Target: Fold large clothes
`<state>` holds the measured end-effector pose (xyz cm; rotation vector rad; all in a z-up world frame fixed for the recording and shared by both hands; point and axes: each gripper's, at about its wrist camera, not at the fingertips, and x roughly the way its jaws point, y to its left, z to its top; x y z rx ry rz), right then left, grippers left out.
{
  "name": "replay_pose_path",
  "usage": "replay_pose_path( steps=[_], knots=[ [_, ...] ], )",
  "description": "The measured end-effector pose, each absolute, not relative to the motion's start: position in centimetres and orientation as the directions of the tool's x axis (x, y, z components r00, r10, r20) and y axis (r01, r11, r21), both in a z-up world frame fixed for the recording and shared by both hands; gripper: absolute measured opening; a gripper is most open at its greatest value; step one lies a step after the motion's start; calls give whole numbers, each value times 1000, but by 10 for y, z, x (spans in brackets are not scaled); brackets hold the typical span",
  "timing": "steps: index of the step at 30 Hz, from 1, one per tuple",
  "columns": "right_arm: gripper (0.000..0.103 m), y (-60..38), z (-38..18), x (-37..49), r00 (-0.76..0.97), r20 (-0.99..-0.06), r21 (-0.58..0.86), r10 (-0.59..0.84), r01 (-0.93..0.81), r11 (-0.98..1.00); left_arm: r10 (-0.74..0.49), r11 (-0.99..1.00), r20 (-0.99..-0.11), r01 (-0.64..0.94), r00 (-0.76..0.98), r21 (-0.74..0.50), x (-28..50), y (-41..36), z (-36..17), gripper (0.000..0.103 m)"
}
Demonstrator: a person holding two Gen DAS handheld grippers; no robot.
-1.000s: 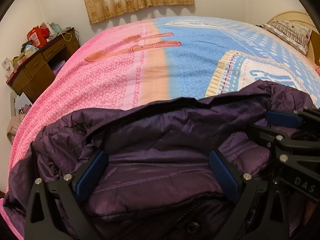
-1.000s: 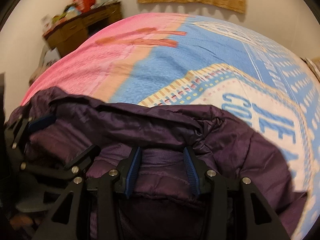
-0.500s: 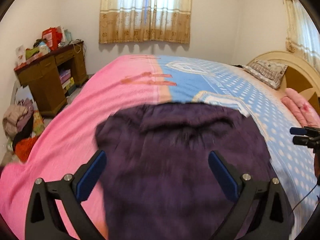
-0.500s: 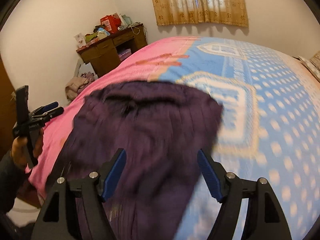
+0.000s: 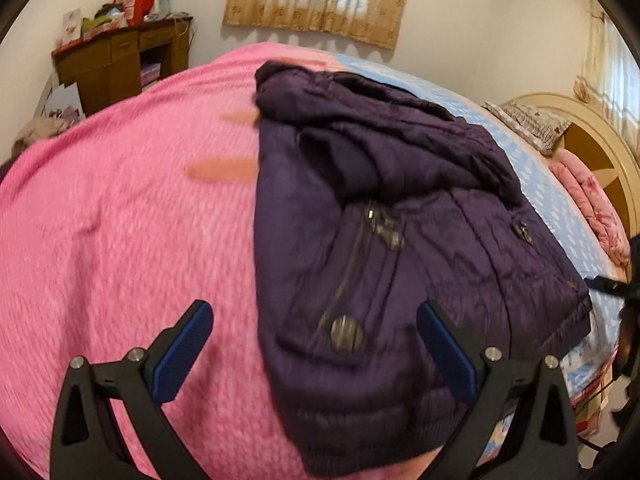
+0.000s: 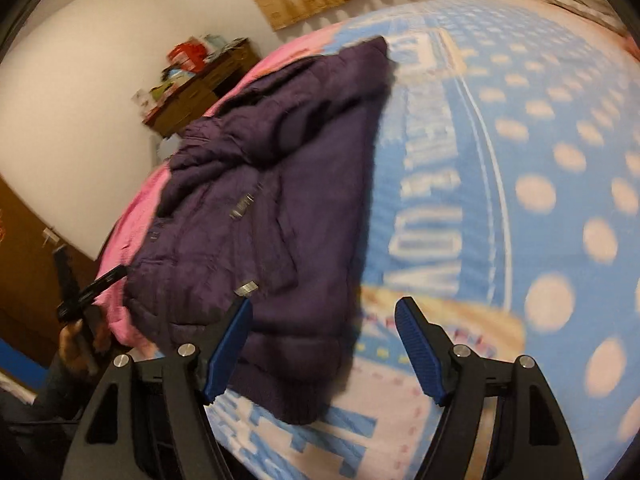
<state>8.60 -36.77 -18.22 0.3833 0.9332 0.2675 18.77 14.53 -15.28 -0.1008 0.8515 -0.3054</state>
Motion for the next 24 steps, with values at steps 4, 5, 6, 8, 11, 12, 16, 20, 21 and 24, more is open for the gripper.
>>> replay_pose_path(
  steps=[4,5,6,8,11,12,16,20,21,24],
  knots=[
    [74,-354,-194,77,612,-689,453,388,-55,890,-325,945,-706,246,630,-215,173,147,-159,102],
    [74,-351,-195,77,609,-683,464,403,-63,883,-335,941,-707,251,622,-226,175,145,-162,98],
    [71,-348,-194,77,604,-681,470,415,-75,880,-352,935,-708,259,612,-241,173,147,-164,95],
    [70,-337,-197,75,588,-687,459,427,-104,882,-407,912,-709,288,576,-290,173,140,-173,84],
    [55,-336,-201,76,604,-690,439,399,-89,894,-400,916,-699,277,593,-290,174,139,-183,84],
    [49,-340,-203,76,608,-681,458,409,-84,885,-409,913,-687,279,601,-299,173,140,-184,83],
    [34,-349,-207,70,613,-631,538,475,-96,838,-415,908,-674,318,611,-271,166,142,-178,52],
    [30,-352,-203,57,628,-574,612,526,-98,784,-427,903,-658,321,620,-284,153,151,-159,33],
    [28,-352,-200,54,630,-564,621,534,-102,777,-430,902,-655,324,622,-286,149,152,-155,32],
    [24,-352,-184,32,643,-516,655,566,-129,744,-459,888,-638,343,618,-306,134,154,-137,30]
  ],
)
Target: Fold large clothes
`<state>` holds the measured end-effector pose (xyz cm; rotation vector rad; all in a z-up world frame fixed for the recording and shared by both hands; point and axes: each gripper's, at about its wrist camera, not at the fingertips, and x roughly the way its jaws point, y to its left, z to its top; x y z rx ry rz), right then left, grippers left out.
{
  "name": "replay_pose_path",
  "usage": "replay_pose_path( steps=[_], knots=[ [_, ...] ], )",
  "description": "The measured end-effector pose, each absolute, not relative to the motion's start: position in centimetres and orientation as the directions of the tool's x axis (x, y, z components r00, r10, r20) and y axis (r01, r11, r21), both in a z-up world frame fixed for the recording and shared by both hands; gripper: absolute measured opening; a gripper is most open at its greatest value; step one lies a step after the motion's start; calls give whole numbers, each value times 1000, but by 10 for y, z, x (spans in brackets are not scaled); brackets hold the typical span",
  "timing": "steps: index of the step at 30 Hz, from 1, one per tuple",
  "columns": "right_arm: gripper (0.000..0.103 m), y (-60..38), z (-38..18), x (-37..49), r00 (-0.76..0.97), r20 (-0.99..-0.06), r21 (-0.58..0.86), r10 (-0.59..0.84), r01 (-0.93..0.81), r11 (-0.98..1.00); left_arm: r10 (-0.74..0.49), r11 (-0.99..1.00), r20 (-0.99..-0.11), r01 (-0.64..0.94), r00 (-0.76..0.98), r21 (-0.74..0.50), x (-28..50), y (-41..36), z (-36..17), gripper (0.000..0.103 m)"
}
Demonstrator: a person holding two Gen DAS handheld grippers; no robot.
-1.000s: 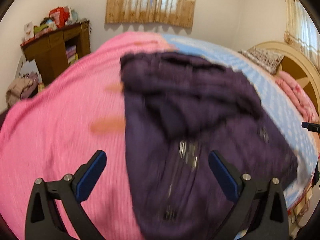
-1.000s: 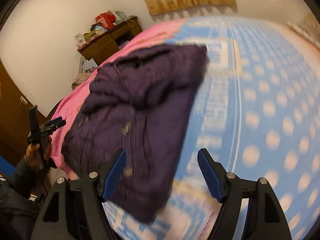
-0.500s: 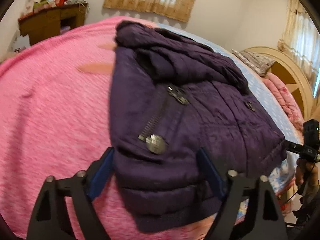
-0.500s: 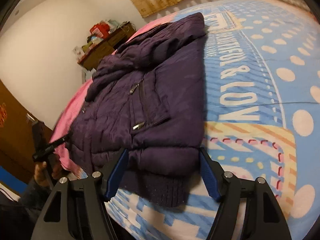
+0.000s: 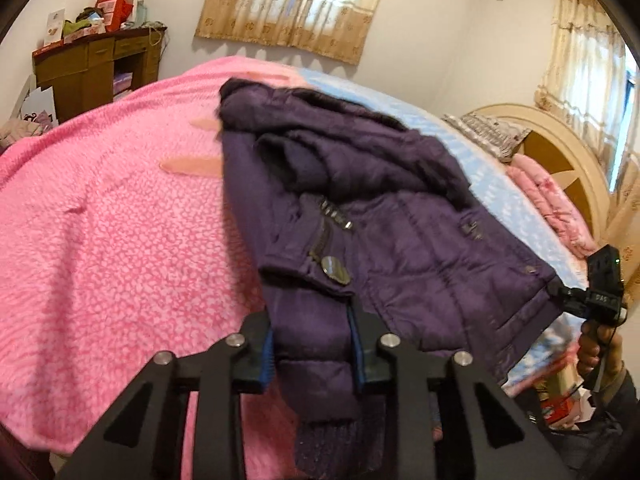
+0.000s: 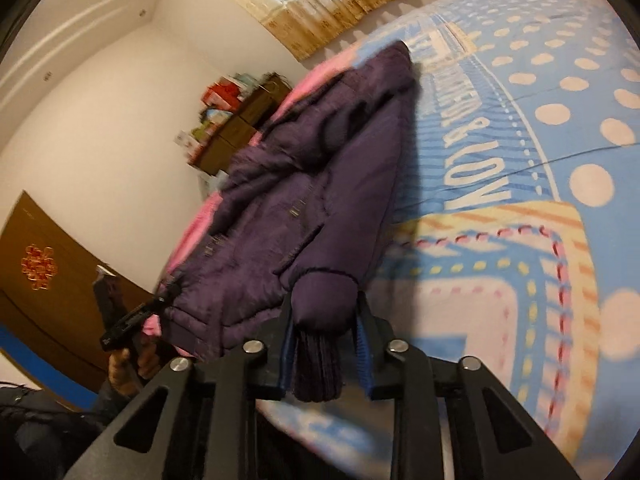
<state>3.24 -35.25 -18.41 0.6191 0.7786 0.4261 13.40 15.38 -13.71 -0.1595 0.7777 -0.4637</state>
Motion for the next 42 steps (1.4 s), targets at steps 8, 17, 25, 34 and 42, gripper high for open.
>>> replay_pose_path(
  steps=[8,17,25,34,42],
  knots=[
    [20,-364,-129,-7,711,-348,742,611,-190,643,-625,778,-534,396,570,-488,103,172,-88,27],
    [19,-377,-50,102,755,-240,753,610,-252,608,-706,682,-412,395,575,-616,201,171,-26,27],
    [19,-392,-61,281,786,-348,769,511,-72,635,-702,661,-468,247,537,-709,354,149,-36,27],
    [20,-386,-160,398,695,-592,638,408,96,764,-618,739,-664,21,421,-674,468,123,-142,32],
    [84,-402,-147,390,758,-538,660,369,106,744,-627,695,-614,-12,480,-719,441,142,-110,71]
  ],
)
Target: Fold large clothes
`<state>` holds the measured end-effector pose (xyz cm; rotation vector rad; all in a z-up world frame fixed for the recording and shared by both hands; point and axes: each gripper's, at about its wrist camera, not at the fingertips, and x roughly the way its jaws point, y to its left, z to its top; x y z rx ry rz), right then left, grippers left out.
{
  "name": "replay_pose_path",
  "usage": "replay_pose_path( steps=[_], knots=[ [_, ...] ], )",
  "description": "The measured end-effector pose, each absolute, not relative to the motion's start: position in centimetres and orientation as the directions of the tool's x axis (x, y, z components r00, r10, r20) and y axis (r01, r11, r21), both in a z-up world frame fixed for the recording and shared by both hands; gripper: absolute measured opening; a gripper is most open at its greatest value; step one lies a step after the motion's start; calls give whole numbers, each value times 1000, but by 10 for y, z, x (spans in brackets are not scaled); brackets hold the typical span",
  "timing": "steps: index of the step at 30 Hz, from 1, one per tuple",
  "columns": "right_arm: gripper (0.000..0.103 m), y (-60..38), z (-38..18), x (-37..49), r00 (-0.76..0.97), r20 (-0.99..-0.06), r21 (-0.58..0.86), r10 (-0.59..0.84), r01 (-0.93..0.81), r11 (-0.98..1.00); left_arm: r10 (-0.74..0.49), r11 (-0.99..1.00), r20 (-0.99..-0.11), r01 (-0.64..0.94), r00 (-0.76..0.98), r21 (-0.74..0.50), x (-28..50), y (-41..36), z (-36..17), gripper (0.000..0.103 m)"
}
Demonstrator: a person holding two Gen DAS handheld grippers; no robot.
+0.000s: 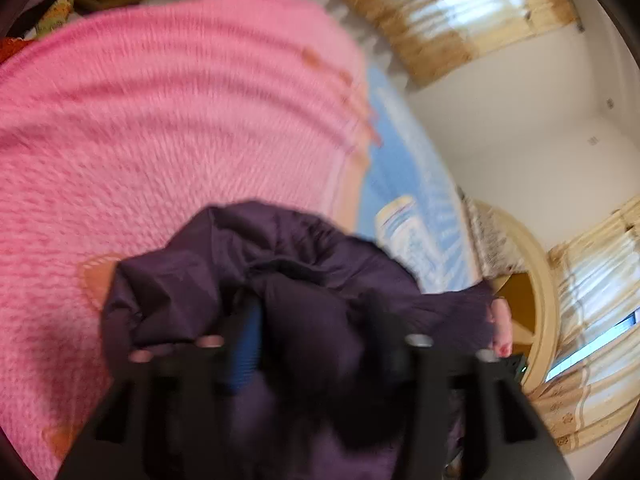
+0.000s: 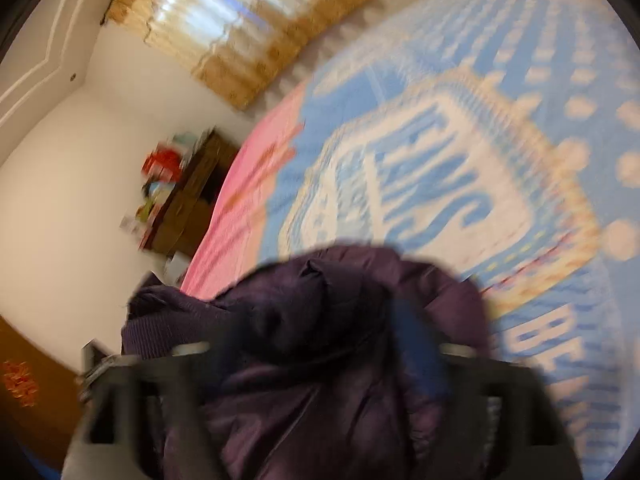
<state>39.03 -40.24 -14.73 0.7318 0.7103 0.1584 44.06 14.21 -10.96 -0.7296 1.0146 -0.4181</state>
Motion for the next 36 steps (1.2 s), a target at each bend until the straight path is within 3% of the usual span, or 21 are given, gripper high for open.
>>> replay_pose_path(
  steps=[1,2,5,9,15,18,19,21,23,24,25,28,36],
  knots=[
    [84,-405,-140,384,780,-516,656,354,93,749,-600,708,-610,-10,518,-706,432,148,-99,94],
    [84,-406,-134,379,787,-509,650,349,85,755,-570,718,-593,-6,568,-696,422,156,-87,103],
    [84,-396,-120,369,783,-527,596,329,65,801,-538,735,-559,27,632,-677,411,166,-67,103],
    [84,-366,-104,362,761,-566,485,318,-5,874,-455,832,-596,78,662,-549,396,147,-61,103],
    [82,-310,-92,385,699,-675,235,237,-101,967,-254,962,-635,259,730,-87,392,73,-58,102],
    [76,-293,-107,407,636,-744,165,206,-124,978,-190,938,-658,334,728,98,402,40,-68,93],
    [64,-288,-117,417,599,-783,122,168,-118,986,-180,932,-675,344,716,117,406,33,-73,86],
    [53,-282,-138,427,558,-821,71,123,-115,991,-169,924,-718,363,675,123,416,27,-85,68],
    [46,-281,-141,423,575,-810,58,116,-118,991,-178,920,-752,378,635,101,423,28,-99,33],
    [36,-283,-139,418,595,-796,56,115,-117,992,-196,919,-746,385,636,88,420,29,-99,25],
    [28,-283,-136,413,614,-781,53,117,-122,991,-208,918,-734,389,646,82,417,30,-99,10],
    [21,-279,-120,396,684,-722,24,105,-127,992,-215,924,-674,372,707,95,405,33,-88,4],
    [19,-276,-72,379,816,-574,25,70,-68,997,-203,961,-543,271,815,48,404,40,-43,0]
  ],
)
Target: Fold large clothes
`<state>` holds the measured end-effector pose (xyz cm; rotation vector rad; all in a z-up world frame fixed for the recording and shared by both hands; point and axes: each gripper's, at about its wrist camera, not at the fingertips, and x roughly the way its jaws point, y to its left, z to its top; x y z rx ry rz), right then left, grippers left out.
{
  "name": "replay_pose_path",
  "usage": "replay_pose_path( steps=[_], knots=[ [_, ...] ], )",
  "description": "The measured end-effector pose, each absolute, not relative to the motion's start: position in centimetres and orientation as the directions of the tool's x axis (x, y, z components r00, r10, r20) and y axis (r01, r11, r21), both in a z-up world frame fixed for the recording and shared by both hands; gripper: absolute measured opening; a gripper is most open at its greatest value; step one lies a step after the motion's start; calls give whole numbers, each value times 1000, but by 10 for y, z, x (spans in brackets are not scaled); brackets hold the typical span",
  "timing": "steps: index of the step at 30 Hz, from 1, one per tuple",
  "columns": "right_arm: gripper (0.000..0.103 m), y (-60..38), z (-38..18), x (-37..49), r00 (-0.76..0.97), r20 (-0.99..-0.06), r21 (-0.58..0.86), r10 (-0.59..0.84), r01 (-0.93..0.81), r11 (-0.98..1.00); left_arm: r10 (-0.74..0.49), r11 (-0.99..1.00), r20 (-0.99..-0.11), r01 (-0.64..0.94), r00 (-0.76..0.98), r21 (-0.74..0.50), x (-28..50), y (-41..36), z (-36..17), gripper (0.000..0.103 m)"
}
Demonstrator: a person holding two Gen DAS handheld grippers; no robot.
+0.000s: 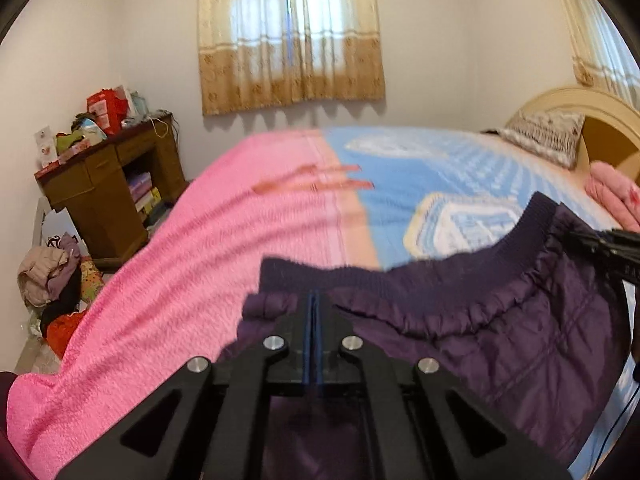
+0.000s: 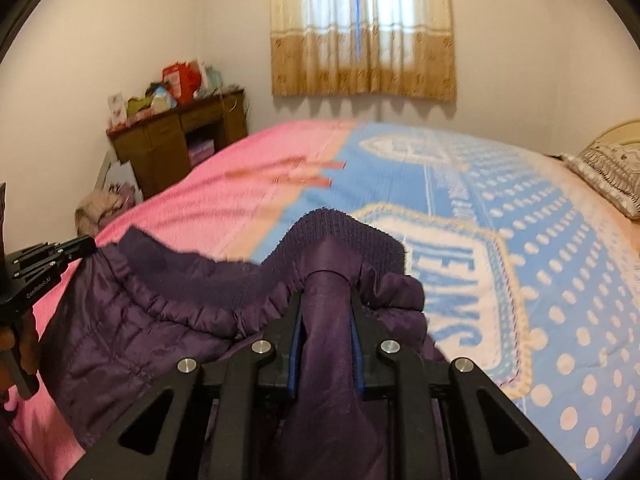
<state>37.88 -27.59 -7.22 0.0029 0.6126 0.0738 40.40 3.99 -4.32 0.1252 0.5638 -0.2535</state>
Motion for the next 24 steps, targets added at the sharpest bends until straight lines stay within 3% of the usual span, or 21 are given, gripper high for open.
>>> replay_pose_path(
  steps=[5,8,11,13,15,17,19,22,23,24],
  knots=[
    [19,-279,-83,403,805,-593,35,21,0,999,-120,971,-541,212,832,111,430,29,-53,0],
    [20,-280,-108,420,761,-648,15,-21,41,999,-56,976,-601,171,797,136,451,28,-81,0],
    [20,-282,-136,426,728,-686,12,-20,39,999,-74,982,-651,170,755,85,459,36,-98,0],
    [20,-281,-145,426,723,-691,5,-20,32,999,-108,980,-637,190,763,62,452,38,-90,4],
    [20,-283,-147,427,726,-688,21,-7,30,999,-125,973,-631,219,766,73,443,36,-80,27],
    [20,-284,-148,428,726,-688,32,2,27,999,-143,968,-612,239,778,78,433,32,-74,80],
    [20,-285,-149,427,727,-687,40,9,25,999,-151,962,-593,255,791,94,427,25,-73,92],
    [21,-287,-150,426,727,-686,55,23,20,998,-145,940,-637,307,757,150,430,4,-85,88],
    [21,-288,-150,426,729,-684,60,29,17,998,-139,921,-676,345,724,179,434,-7,-95,70],
    [21,-289,-151,425,731,-682,64,33,14,998,-141,907,-703,376,697,192,438,-14,-103,64]
  ],
)
